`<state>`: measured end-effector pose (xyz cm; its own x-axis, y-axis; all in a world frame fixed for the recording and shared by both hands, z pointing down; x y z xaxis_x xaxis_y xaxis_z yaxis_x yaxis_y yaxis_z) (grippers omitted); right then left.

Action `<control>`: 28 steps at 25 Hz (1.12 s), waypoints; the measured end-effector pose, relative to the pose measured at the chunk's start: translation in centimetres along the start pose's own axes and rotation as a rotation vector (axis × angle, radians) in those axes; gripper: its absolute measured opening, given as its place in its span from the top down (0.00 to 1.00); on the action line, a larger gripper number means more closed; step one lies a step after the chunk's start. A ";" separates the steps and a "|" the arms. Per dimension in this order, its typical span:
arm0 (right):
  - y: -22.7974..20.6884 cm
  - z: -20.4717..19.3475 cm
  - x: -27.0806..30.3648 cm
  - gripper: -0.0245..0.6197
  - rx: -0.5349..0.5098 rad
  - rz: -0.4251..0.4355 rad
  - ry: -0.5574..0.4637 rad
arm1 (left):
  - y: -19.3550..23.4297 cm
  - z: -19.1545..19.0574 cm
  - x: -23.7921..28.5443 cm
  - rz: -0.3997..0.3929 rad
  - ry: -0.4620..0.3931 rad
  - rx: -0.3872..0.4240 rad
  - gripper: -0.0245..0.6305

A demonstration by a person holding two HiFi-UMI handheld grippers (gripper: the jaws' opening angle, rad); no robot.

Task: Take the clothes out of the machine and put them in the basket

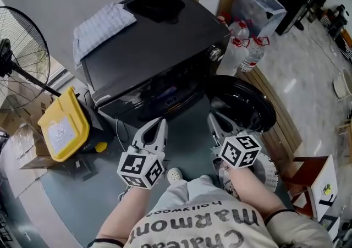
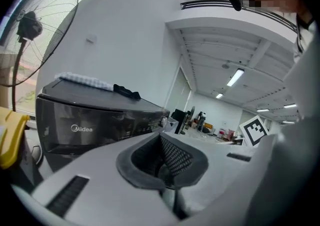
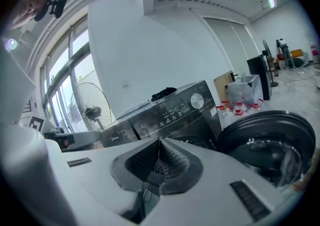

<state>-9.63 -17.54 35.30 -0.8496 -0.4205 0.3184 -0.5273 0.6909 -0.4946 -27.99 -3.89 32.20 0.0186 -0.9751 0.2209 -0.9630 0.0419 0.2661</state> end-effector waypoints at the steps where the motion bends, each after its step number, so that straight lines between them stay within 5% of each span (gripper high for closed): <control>1: 0.4 0.3 0.6 0.91 -0.023 0.017 0.008 | 0.5 -0.4 0.3 0.006 -0.002 -0.007 0.95; 8: 0.2 -0.7 4.6 0.91 -0.143 0.135 0.089 | 1.4 -3.3 2.7 0.047 -0.027 0.004 0.95; 18: -6.0 -6.1 9.9 0.91 -0.254 0.261 0.198 | 2.2 -11.2 5.9 0.187 -0.056 -0.017 0.95; 28: -11.4 -14.9 17.0 0.91 -0.216 0.224 0.140 | 6.8 -20.7 10.3 0.106 -0.026 0.033 0.95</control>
<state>-17.83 -23.83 58.39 -0.9261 -0.1696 0.3370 -0.3004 0.8719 -0.3867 -28.81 -9.13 55.68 -0.0906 -0.9710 0.2212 -0.9676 0.1383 0.2110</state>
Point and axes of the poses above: the fingertips, and each gripper's own axes: x forward along the fingers, y to its left, z out of its top, the point moved 7 cm from there along -x, backward along the fingers, and after that the axes turned 5 degrees about x, right-handed, at the moved point
